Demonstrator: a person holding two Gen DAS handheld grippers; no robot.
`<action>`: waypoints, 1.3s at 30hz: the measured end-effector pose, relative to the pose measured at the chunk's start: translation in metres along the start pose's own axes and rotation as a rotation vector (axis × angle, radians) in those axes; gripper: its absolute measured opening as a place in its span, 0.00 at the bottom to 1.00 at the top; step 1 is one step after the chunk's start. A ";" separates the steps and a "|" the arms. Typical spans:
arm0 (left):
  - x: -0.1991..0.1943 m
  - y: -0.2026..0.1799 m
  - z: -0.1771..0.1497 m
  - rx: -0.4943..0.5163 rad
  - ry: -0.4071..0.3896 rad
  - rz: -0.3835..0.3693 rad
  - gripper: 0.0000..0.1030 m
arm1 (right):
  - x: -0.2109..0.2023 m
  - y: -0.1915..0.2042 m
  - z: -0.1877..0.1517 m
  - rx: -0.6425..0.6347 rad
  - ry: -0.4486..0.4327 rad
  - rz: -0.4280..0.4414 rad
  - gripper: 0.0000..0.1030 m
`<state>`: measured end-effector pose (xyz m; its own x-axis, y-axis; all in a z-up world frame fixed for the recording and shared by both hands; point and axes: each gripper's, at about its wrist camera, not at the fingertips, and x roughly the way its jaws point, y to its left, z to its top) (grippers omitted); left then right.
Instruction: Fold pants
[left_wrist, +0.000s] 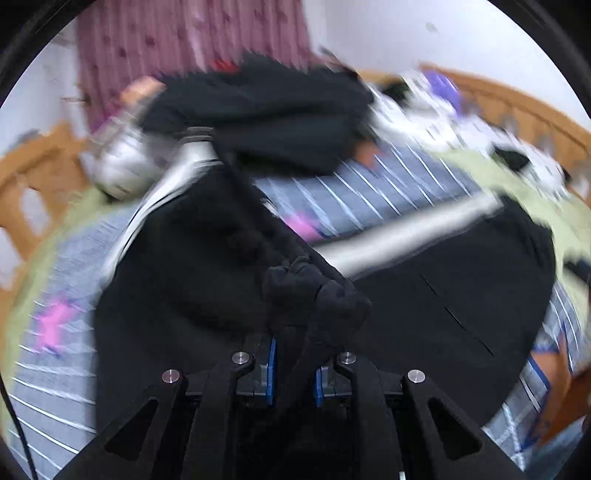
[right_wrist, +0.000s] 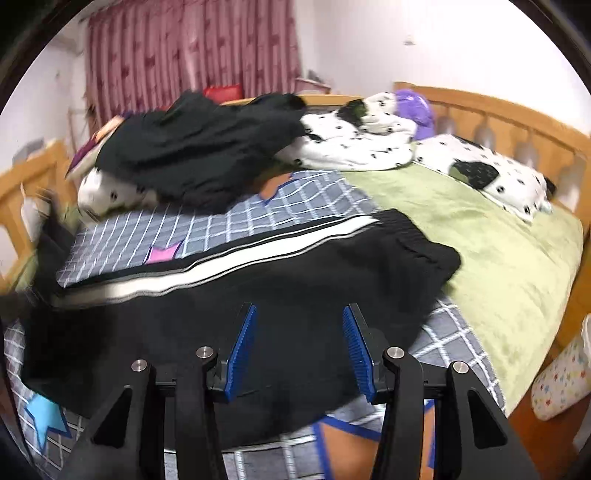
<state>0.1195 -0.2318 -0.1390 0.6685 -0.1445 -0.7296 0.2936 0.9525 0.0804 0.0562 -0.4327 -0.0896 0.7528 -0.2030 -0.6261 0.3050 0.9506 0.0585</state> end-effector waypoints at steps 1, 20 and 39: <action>0.009 -0.016 -0.010 0.014 0.029 -0.007 0.13 | -0.002 -0.010 0.001 0.027 -0.005 0.007 0.46; -0.084 0.106 -0.093 -0.102 -0.037 -0.070 0.63 | 0.040 0.069 -0.020 -0.030 0.164 0.289 0.54; -0.050 0.205 -0.146 -0.289 0.074 -0.027 0.64 | 0.092 0.142 -0.057 -0.083 0.396 0.439 0.28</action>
<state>0.0465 0.0097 -0.1851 0.6085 -0.1615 -0.7769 0.0973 0.9869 -0.1289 0.1355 -0.3025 -0.1836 0.5183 0.3007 -0.8006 -0.0435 0.9442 0.3265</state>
